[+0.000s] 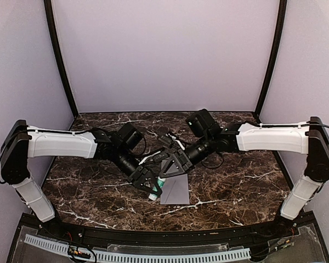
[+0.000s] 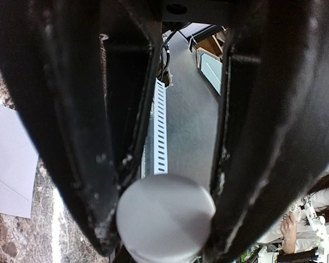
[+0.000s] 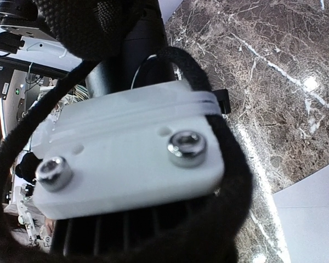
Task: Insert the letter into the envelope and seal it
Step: Close the solid glue cap on the solid glue, then place the solid glue at the center of the board.
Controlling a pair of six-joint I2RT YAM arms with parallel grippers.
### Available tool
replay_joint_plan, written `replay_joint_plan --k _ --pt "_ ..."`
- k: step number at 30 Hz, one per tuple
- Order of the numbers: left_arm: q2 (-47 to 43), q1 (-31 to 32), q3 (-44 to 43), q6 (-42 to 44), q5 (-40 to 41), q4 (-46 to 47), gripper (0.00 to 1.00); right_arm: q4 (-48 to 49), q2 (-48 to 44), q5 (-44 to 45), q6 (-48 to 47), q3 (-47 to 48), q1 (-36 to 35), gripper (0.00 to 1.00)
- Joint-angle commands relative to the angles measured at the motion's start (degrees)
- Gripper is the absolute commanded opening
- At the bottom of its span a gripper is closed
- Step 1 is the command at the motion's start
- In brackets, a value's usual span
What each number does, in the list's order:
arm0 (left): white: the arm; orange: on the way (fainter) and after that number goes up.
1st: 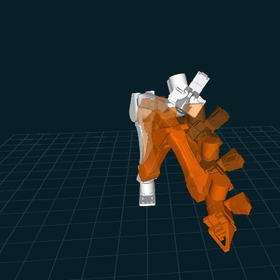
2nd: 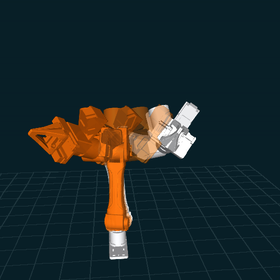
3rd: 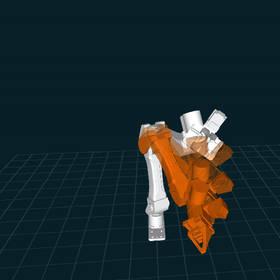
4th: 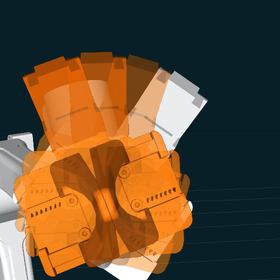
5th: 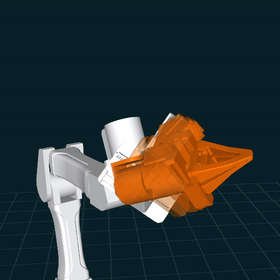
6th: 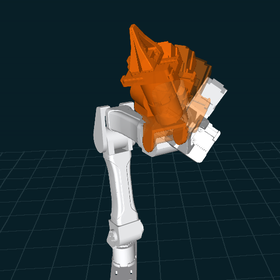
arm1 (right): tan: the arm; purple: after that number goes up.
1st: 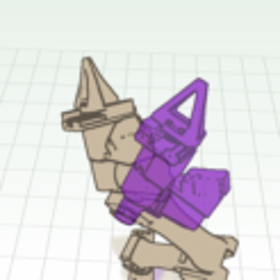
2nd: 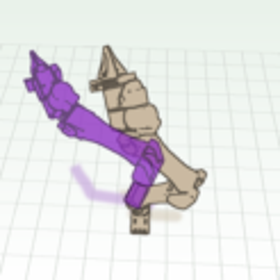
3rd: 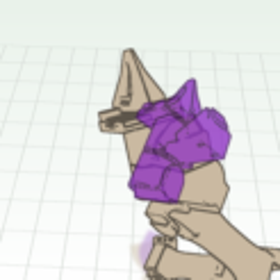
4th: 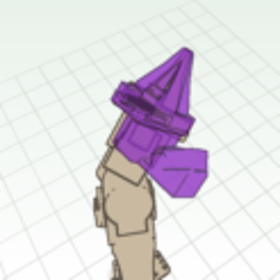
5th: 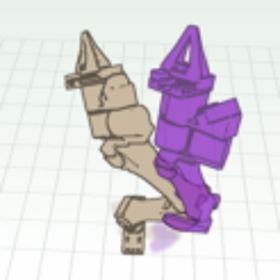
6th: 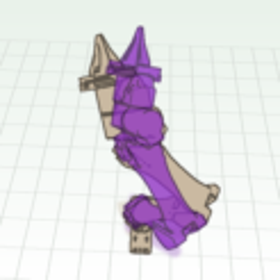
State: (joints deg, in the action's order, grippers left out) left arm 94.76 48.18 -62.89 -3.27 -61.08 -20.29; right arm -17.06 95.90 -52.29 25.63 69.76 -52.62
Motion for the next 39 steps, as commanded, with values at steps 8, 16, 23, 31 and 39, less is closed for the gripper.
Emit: replay_joint_plan --k 8,16,23,31,39 --pt "0.8 -2.2 -9.6 -0.4 1.9 17.6 0.0 2.7 1.3 -7.8 -0.6 -3.0 -7.9 0.0" --pt "0.9 -5.0 -9.3 -1.3 -2.0 18.4 0.0 2.0 0.3 -9.2 -1.2 -3.9 -8.1 0.0" --pt "1.0 -5.9 -8.7 -1.8 -3.0 18.7 0.0 -2.8 0.3 -8.0 -4.3 -2.7 -8.3 0.0" --pt "-0.2 -5.9 -8.9 2.7 5.8 13.0 0.33 -1.9 -5.6 4.2 -2.4 -2.7 -3.5 0.0" --pt "-3.0 -5.9 -7.3 2.9 10.9 14.5 0.71 -7.7 -12.4 17.9 -4.0 -3.7 0.8 0.0"
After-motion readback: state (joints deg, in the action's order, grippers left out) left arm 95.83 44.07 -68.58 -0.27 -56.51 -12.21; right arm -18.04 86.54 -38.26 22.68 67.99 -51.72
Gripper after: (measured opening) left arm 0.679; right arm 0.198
